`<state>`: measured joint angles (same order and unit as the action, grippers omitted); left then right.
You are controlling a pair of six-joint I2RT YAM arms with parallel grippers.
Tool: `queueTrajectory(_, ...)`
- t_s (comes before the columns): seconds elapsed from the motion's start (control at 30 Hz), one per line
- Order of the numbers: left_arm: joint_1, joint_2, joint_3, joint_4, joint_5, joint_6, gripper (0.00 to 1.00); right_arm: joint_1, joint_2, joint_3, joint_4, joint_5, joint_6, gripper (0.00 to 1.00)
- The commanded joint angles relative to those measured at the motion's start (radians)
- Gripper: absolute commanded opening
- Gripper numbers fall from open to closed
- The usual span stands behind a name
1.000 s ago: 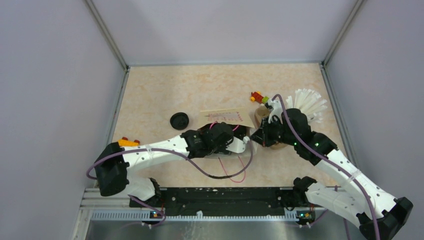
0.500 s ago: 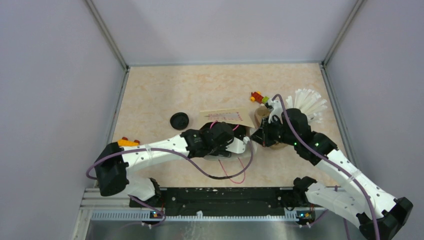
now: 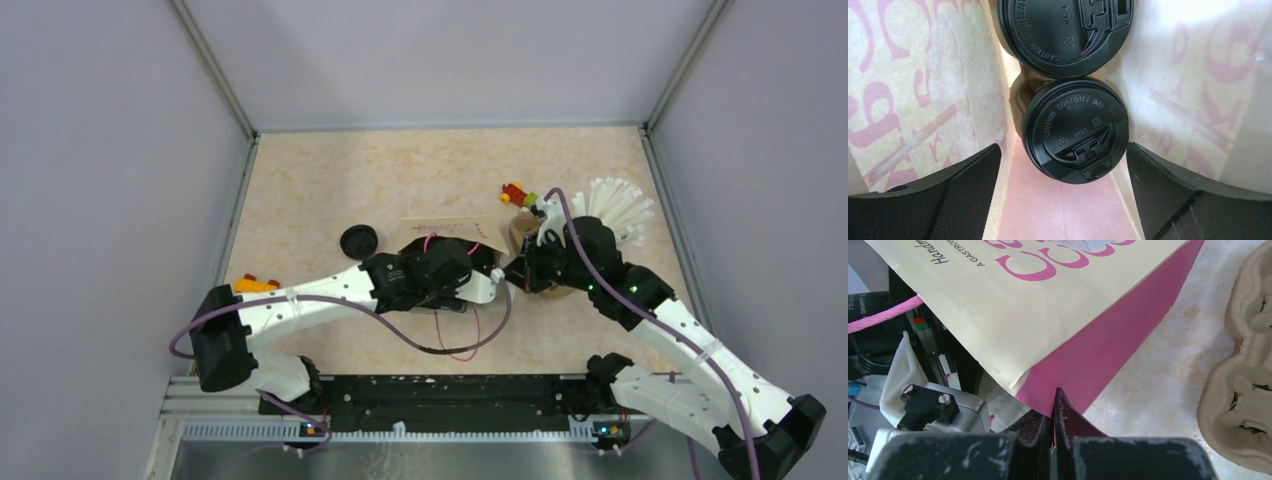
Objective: Pack the takeout coffee
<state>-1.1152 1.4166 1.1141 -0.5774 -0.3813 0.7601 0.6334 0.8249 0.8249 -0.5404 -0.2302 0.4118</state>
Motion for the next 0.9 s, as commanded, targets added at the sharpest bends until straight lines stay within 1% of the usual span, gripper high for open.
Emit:
queueTrajectory(0.0,-0.011,0.001,0.048,-0.015,0.000,-0.027,0.99,-0.006,0.002,0.018,0.030,-0.014,-0.001,0.00)
queueTrajectory(0.4,-0.031,-0.010,0.103,-0.073,0.033,-0.087,0.92,-0.008,0.006,0.008,0.041,-0.020,0.004,0.00)
queueTrajectory(0.63,-0.043,0.001,0.111,-0.084,0.055,-0.101,0.84,-0.008,0.014,0.007,0.049,-0.024,0.001,0.00)
queueTrajectory(0.7,-0.044,0.005,0.109,-0.085,0.058,-0.102,0.78,-0.008,0.016,0.008,0.051,-0.027,0.001,0.00)
queueTrajectory(0.77,-0.044,0.007,0.108,-0.085,0.058,-0.103,0.69,-0.007,0.017,0.008,0.052,-0.027,-0.001,0.00)
queueTrajectory(0.87,-0.044,0.008,0.108,-0.085,0.054,-0.102,0.46,-0.007,0.018,0.008,0.050,-0.028,0.000,0.00)
